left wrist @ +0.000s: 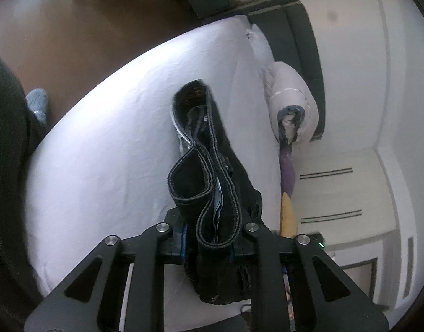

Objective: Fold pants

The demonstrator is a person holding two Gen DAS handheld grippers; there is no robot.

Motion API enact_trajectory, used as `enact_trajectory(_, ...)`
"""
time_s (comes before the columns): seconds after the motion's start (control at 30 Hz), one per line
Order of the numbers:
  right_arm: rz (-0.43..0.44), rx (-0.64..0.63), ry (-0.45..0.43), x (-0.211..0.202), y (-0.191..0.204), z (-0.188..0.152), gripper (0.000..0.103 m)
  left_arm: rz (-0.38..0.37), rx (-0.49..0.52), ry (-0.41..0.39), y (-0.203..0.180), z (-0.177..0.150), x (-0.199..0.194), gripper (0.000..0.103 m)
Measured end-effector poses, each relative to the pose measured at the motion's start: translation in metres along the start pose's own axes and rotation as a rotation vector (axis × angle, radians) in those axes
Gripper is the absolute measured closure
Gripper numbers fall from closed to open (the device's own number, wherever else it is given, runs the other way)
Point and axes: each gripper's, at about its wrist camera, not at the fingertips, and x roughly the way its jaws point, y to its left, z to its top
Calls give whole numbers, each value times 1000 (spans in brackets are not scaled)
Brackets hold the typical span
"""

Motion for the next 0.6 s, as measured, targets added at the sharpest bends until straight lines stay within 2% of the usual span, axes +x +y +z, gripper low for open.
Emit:
enact_trajectory(0.03, -59, 25, 35, 11, -7, 1, 54, -1, 8, 0, 1, -4, -7, 85)
enact_trajectory(0.07, -75, 41, 46, 18, -14, 0, 54, -2, 19, -2, -3, -3, -7, 85)
enact_trajectory(0.17, -17, 64, -5, 14, -21, -4, 54, -1, 52, -3, -14, -3, -7, 85)
enact_trajectory(0.43, 9, 30, -64, 10, -22, -18, 55, 0, 126, -3, -47, -2, -4, 85)
enact_trajectory(0.6, 53, 33, -98, 1, -30, -20, 55, -8, 311, -1, -109, -12, -1, 85)
